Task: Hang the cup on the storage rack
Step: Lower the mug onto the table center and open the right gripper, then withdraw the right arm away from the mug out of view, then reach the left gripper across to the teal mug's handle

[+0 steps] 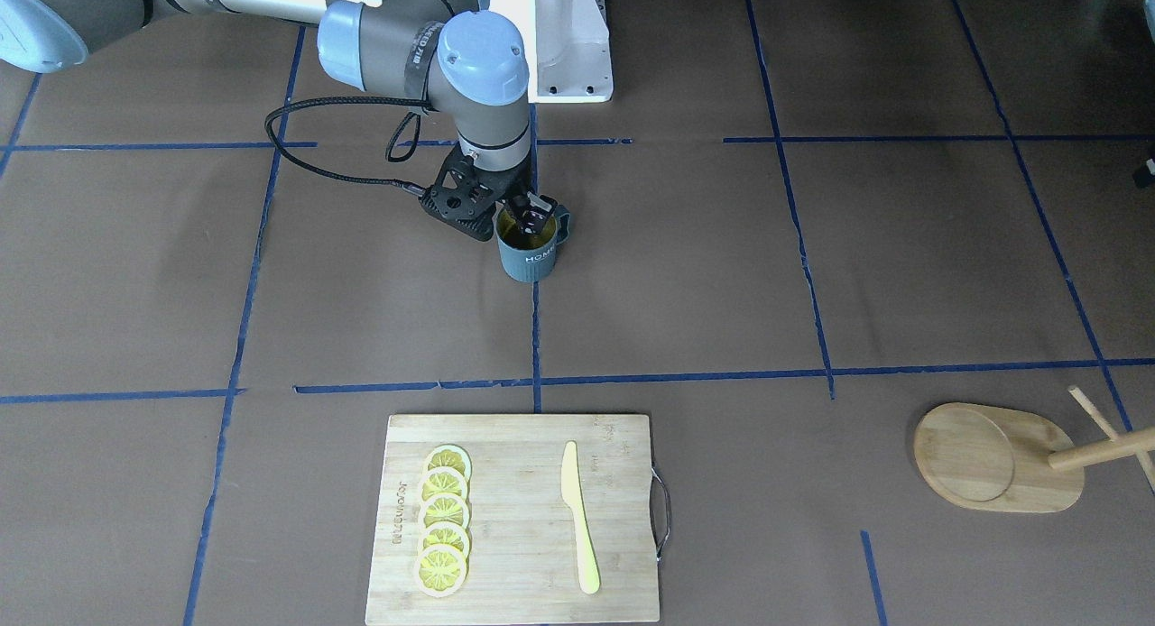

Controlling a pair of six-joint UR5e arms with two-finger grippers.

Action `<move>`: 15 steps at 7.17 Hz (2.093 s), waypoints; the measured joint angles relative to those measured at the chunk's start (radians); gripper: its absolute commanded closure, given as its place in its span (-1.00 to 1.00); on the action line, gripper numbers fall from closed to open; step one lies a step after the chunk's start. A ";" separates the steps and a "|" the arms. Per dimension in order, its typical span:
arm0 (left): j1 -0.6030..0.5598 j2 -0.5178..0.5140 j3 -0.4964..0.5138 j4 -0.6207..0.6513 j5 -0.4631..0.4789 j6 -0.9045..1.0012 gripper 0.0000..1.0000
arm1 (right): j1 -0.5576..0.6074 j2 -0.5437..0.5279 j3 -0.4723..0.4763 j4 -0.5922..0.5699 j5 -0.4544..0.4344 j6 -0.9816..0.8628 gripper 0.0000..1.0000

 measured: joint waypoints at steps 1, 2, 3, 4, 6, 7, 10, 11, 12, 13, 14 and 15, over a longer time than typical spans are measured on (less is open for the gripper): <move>0.000 -0.003 -0.003 -0.004 0.001 -0.003 -1.00 | 0.034 -0.010 0.034 -0.004 0.012 -0.054 -1.00; 0.001 -0.007 -0.008 -0.008 0.002 -0.006 -1.00 | 0.082 -0.036 0.076 -0.010 0.038 -0.133 -1.00; 0.001 -0.010 -0.013 -0.010 0.004 -0.007 -1.00 | 0.143 -0.077 0.122 -0.016 0.082 -0.237 -1.00; 0.001 -0.017 -0.016 -0.010 0.006 -0.008 -1.00 | 0.219 -0.124 0.162 -0.027 0.140 -0.367 -1.00; 0.005 -0.059 -0.001 -0.008 0.007 -0.007 -1.00 | 0.396 -0.229 0.193 -0.065 0.239 -0.712 -1.00; 0.006 -0.073 0.001 -0.010 0.003 -0.004 -1.00 | 0.489 -0.291 0.190 -0.087 0.264 -0.921 -1.00; 0.072 -0.089 -0.013 -0.159 -0.001 -0.017 -1.00 | 0.725 -0.480 0.166 -0.140 0.297 -1.472 -1.00; 0.137 -0.103 -0.013 -0.248 0.003 -0.035 -1.00 | 0.802 -0.554 0.166 -0.140 0.306 -1.626 -1.00; 0.194 -0.123 -0.012 -0.333 0.005 -0.047 -1.00 | 0.872 -0.625 0.166 -0.140 0.309 -1.766 -1.00; 0.253 -0.145 -0.008 -0.431 0.006 -0.066 -1.00 | 0.933 -0.700 0.167 -0.134 0.309 -1.892 -1.00; 0.319 -0.176 -0.003 -0.522 0.007 -0.113 -1.00 | 0.974 -0.768 0.170 -0.126 0.306 -1.975 -1.00; 0.378 -0.207 -0.002 -0.599 0.011 -0.166 -1.00 | 0.995 -0.820 0.173 -0.108 0.304 -2.007 -1.00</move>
